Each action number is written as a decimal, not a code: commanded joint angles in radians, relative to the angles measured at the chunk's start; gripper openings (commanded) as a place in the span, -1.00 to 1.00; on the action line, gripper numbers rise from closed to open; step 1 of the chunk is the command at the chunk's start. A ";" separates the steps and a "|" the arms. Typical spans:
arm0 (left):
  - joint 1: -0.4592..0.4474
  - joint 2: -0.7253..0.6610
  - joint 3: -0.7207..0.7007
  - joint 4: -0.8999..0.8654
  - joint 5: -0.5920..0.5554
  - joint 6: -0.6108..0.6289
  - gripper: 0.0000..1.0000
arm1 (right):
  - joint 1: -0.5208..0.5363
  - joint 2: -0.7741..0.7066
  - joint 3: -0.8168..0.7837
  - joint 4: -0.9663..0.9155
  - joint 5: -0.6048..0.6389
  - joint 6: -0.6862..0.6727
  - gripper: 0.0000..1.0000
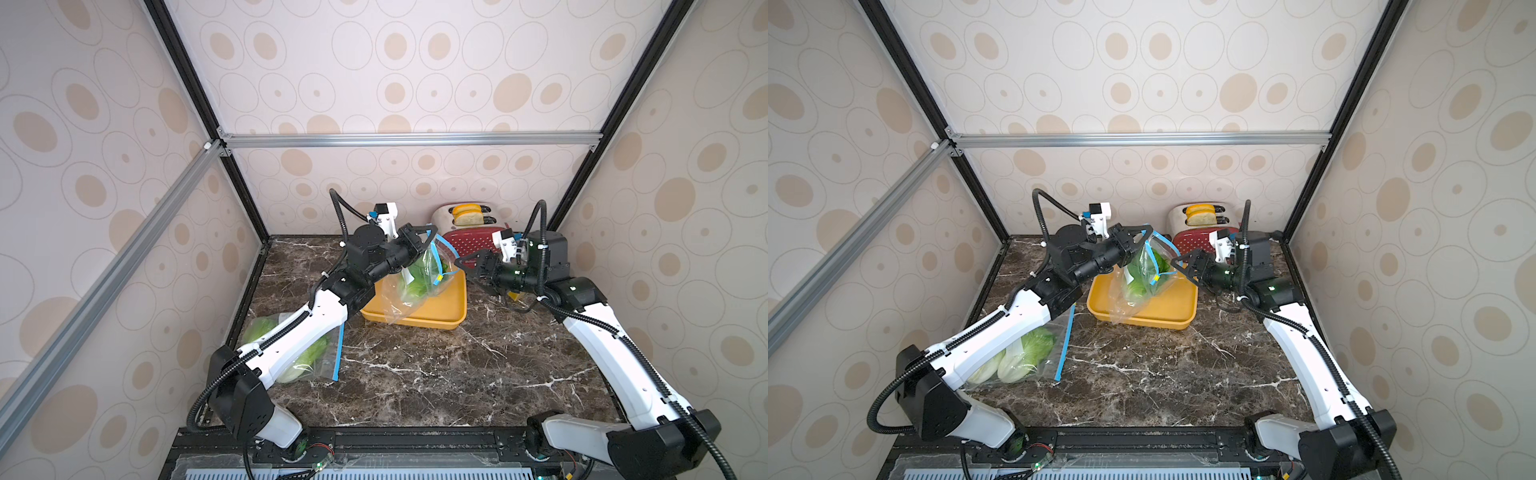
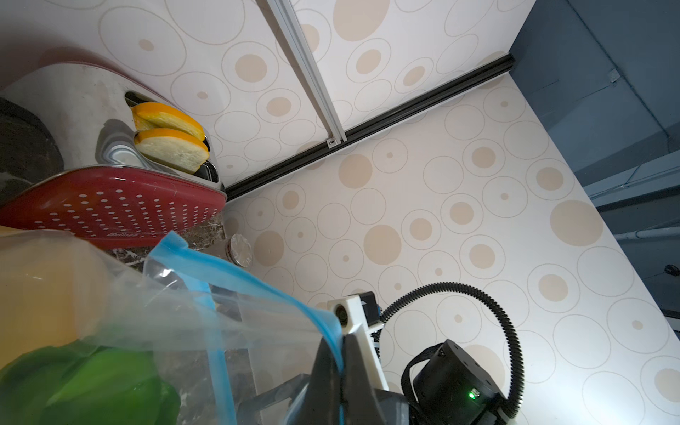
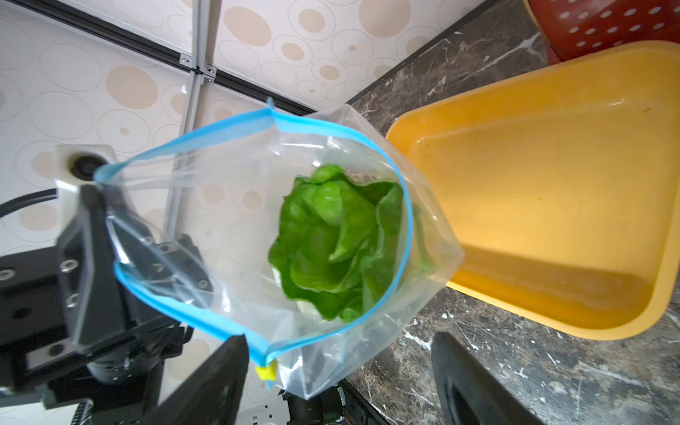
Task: Put the chinese cabbages into a zipper bag and zip it
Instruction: Adjust the Chinese cabbage in the zipper food storage bag, then adjust the zipper food storage bag at the center of the board.
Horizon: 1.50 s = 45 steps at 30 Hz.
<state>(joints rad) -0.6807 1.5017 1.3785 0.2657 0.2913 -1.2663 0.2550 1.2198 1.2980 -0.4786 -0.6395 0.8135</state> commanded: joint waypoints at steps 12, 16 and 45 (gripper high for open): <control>-0.002 0.001 0.077 -0.015 0.045 0.032 -1.00 | 0.006 0.197 0.194 -0.167 0.124 -0.156 0.03; -0.002 -0.006 0.097 -0.077 0.045 0.072 -1.00 | 0.005 0.181 0.259 -0.273 0.246 -0.247 0.12; -0.015 0.069 0.333 -0.516 0.185 0.336 -1.00 | 0.053 0.083 0.471 -0.490 0.400 -0.326 -0.93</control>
<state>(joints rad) -0.6838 1.5436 1.6337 -0.1570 0.4438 -1.0100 0.3065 1.3449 1.7126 -0.8612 -0.3237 0.5171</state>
